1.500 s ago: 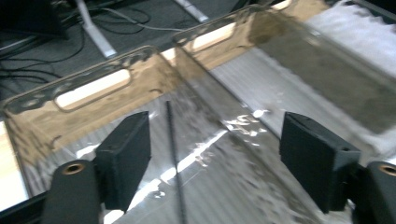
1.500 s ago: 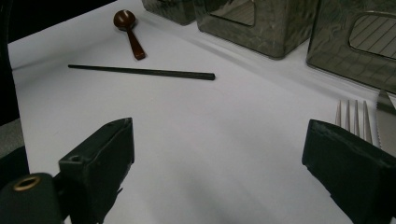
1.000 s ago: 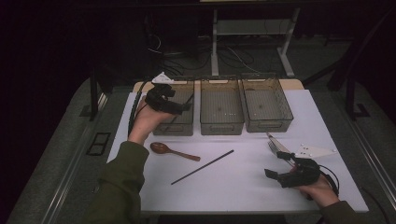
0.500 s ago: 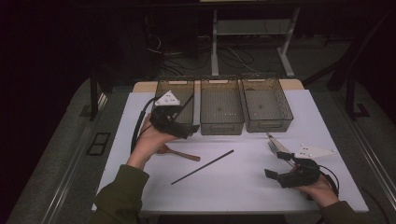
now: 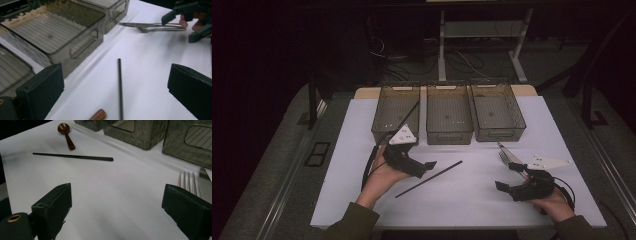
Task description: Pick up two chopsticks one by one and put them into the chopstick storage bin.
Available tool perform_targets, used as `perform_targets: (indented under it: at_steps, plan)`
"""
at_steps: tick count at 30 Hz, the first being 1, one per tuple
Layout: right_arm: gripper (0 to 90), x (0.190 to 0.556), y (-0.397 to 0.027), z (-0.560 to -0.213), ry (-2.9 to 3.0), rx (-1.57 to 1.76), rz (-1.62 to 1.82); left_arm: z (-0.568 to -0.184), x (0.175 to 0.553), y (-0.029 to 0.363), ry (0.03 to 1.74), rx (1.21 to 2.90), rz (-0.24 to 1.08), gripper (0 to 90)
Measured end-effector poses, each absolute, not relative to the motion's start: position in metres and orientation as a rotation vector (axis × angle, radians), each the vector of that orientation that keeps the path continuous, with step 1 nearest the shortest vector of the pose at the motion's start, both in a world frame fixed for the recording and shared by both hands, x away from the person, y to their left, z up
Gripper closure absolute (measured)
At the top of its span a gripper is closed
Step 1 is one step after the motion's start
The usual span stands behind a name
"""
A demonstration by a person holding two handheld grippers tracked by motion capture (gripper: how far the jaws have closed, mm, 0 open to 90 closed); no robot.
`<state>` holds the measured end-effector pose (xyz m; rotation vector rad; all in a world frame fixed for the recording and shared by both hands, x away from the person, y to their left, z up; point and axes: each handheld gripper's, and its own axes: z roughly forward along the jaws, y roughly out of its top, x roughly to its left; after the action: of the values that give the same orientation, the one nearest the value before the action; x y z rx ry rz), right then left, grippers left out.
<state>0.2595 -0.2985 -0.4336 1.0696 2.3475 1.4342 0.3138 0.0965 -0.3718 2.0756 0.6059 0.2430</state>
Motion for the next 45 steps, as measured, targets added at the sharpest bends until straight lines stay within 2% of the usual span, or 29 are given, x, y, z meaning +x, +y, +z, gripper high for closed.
perform_targets:
  at_steps: [7,12,14,16,21,22,31,38,45]
  plan:
    - [8.5,0.260,-0.299,-0.434,2.347,1.071,1.436,-0.392,0.298,0.094,0.601,2.094,0.227,1.6]
    - [8.5,0.261,-0.299,-0.435,2.356,1.072,1.427,-0.404,0.292,0.095,0.602,2.105,0.229,6.0]
    - [8.5,0.261,-0.299,-0.435,2.355,1.076,1.426,-0.408,0.291,0.095,0.593,2.114,0.217,13.8]
    - [8.5,0.261,-0.299,-0.435,2.351,1.075,1.429,-0.413,0.291,0.095,0.606,2.112,0.193,16.3]
    - [8.5,0.260,-0.299,-0.435,2.349,1.071,1.426,-0.422,0.295,0.095,0.627,2.121,0.170,34.0]
    - [8.6,0.260,-0.299,-0.435,2.349,1.074,1.424,-0.424,0.296,0.095,0.633,2.123,0.164,34.0]
    - [8.5,0.261,-0.298,-0.435,2.354,1.068,1.427,-0.440,0.300,0.093,0.656,2.167,0.130,61.4]
    - [8.6,0.261,-0.298,-0.435,2.355,1.067,1.429,-0.445,0.304,0.091,0.650,2.187,0.103,73.9]
    - [8.6,0.261,-0.299,-0.435,2.354,1.067,1.427,-0.449,0.307,0.089,0.654,2.203,0.092,79.1]
